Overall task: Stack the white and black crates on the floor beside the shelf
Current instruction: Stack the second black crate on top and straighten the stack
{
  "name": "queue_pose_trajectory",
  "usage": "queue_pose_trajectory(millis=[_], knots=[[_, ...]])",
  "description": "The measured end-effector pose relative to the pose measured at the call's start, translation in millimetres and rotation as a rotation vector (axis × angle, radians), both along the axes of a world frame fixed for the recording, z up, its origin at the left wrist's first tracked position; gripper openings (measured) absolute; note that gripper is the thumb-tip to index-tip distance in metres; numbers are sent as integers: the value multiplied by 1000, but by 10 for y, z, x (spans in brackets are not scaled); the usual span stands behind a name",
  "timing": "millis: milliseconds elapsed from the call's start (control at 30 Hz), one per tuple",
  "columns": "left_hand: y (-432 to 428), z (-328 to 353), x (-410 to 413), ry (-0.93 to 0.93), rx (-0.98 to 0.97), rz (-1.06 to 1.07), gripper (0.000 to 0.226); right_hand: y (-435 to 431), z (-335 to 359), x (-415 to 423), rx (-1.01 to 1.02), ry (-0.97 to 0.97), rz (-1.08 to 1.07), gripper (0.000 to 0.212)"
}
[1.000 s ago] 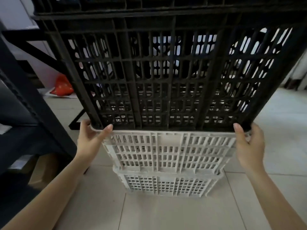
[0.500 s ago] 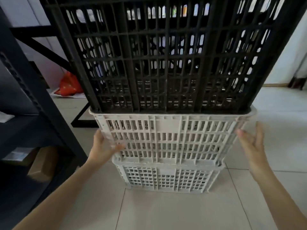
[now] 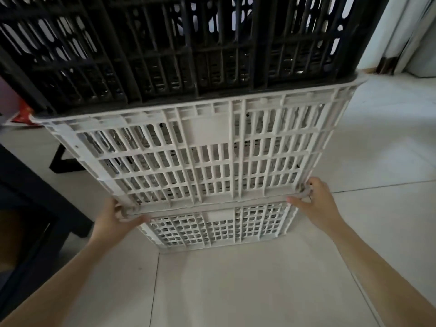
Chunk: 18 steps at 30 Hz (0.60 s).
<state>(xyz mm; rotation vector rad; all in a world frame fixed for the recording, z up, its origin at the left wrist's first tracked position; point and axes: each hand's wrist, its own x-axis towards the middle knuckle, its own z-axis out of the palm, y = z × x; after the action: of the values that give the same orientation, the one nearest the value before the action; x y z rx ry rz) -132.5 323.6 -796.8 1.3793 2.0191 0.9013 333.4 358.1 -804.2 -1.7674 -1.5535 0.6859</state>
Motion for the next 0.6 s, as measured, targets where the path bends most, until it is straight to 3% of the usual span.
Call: queue_pose_trajectory(millis=[267, 600], knots=[[-5, 52, -5, -3, 17, 45, 85, 40, -15, -10, 20, -48, -52, 54], [23, 61, 11, -75, -8, 112, 82, 21, 67, -38, 5, -15, -88, 59]])
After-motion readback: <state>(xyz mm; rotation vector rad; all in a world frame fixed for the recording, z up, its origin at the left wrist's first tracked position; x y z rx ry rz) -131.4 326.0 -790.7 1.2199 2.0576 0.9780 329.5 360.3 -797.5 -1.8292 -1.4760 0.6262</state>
